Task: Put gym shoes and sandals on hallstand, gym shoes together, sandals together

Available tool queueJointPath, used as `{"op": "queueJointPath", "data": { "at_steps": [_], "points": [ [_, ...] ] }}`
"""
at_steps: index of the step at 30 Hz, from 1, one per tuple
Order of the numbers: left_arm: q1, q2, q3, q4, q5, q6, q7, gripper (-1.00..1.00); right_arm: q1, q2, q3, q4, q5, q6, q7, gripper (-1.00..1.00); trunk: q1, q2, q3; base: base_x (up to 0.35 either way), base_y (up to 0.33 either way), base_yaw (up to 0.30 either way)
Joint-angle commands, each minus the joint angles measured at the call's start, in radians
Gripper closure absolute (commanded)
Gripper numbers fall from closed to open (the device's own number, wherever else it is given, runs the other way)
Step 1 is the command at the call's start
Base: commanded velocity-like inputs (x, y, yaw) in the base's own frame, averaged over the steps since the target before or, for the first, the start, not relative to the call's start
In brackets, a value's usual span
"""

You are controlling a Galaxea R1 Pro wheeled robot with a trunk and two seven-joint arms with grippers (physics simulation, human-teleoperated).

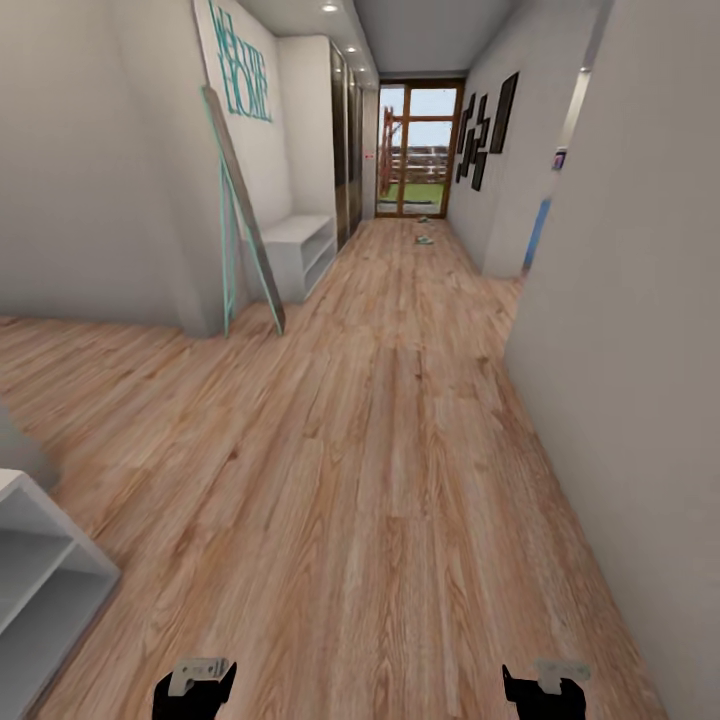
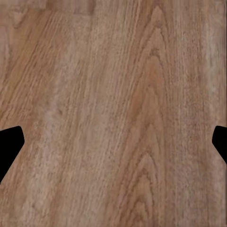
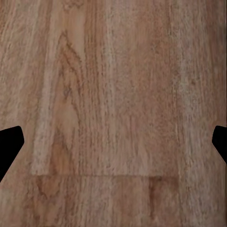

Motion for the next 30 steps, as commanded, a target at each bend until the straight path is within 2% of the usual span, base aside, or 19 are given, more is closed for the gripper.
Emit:
{"op": "queueJointPath", "data": {
  "at_steps": [1, 18, 30],
  "points": [
    [0.000, 0.000, 0.007, 0.001, 0.003, -0.001, -0.010, -1.00, -0.001, 0.000, 0.006, 0.001, -0.009, -0.003, -0.001, -1.00, 0.000, 0.000, -0.001, 0.339, 0.000, -0.300],
    [0.000, 0.001, 0.007, 0.001, 0.003, -0.001, -0.011, -1.00, -0.001, 0.000, 0.006, 0.000, -0.009, -0.003, -0.001, -1.00, 0.000, 0.000, -0.001, 0.339, 0.000, -0.292],
    [0.000, 0.001, 0.007, 0.001, 0.003, -0.001, -0.011, -1.00, -0.001, 0.000, 0.008, -0.001, -0.007, -0.003, 0.007, -1.00, 0.000, 0.000, -0.001, 0.339, 0.000, -0.054]
  ]
}}
